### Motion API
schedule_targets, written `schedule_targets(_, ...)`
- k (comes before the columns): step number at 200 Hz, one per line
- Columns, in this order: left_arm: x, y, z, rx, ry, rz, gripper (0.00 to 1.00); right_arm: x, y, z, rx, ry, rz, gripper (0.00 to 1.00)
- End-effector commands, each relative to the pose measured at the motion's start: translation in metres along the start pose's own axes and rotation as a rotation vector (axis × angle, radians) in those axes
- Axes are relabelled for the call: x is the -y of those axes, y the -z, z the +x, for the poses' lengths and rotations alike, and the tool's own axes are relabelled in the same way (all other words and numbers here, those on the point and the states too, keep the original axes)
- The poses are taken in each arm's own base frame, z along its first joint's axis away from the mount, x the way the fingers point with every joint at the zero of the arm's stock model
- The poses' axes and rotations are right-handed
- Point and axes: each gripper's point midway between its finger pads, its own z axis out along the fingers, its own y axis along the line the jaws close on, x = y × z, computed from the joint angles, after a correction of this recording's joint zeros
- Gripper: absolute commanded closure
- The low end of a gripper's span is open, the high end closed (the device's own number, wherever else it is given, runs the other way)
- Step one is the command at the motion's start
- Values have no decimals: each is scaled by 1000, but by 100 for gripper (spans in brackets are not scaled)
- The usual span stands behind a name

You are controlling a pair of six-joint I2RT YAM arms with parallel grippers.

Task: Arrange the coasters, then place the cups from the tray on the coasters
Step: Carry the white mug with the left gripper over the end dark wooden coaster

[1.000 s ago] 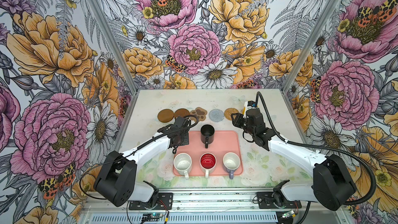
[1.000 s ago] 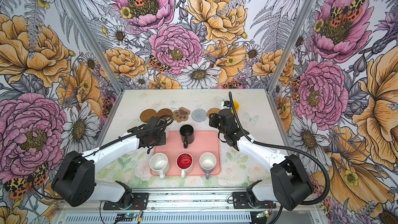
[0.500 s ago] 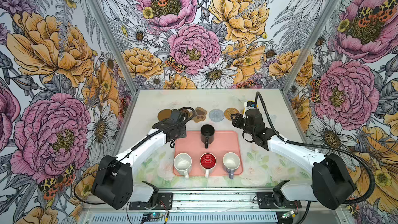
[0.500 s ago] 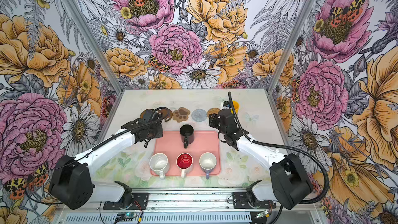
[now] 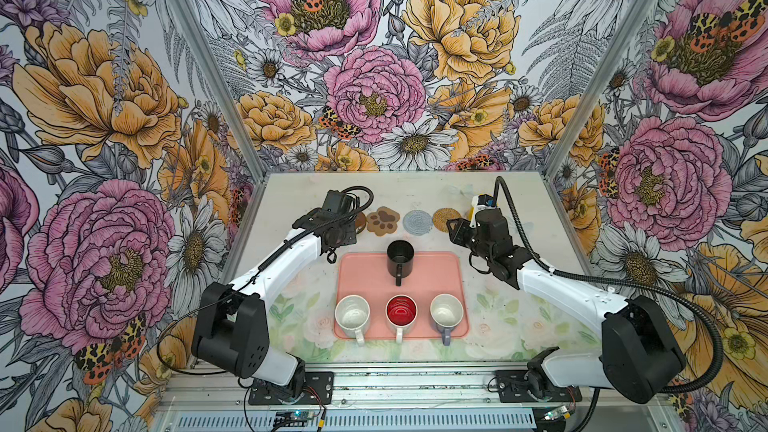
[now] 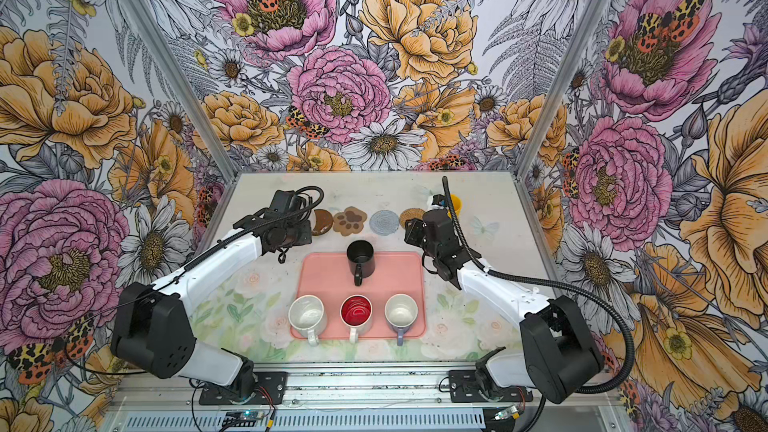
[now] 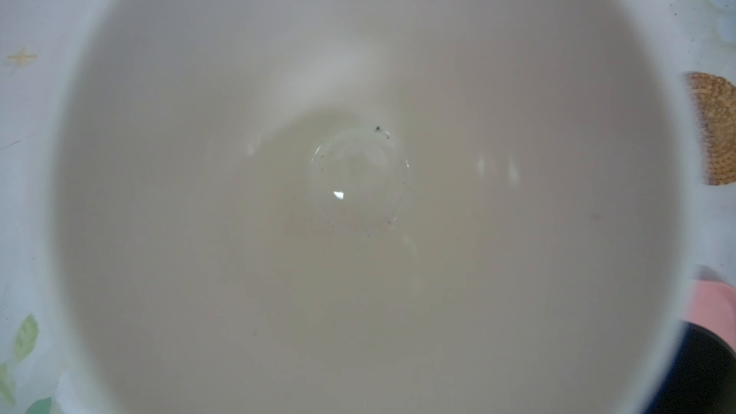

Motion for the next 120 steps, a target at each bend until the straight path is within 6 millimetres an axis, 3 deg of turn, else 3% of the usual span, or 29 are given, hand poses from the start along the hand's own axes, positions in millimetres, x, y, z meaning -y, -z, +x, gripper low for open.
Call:
schedule_targets(1, -12, 5, -38, 98, 27, -37, 100, -6, 0, -12, 26, -3, -22, 67)
schedule_targets(120, -63, -57, -60, 63, 139, -148, 100, 1, 0, -10, 15, -10, -12, 68)
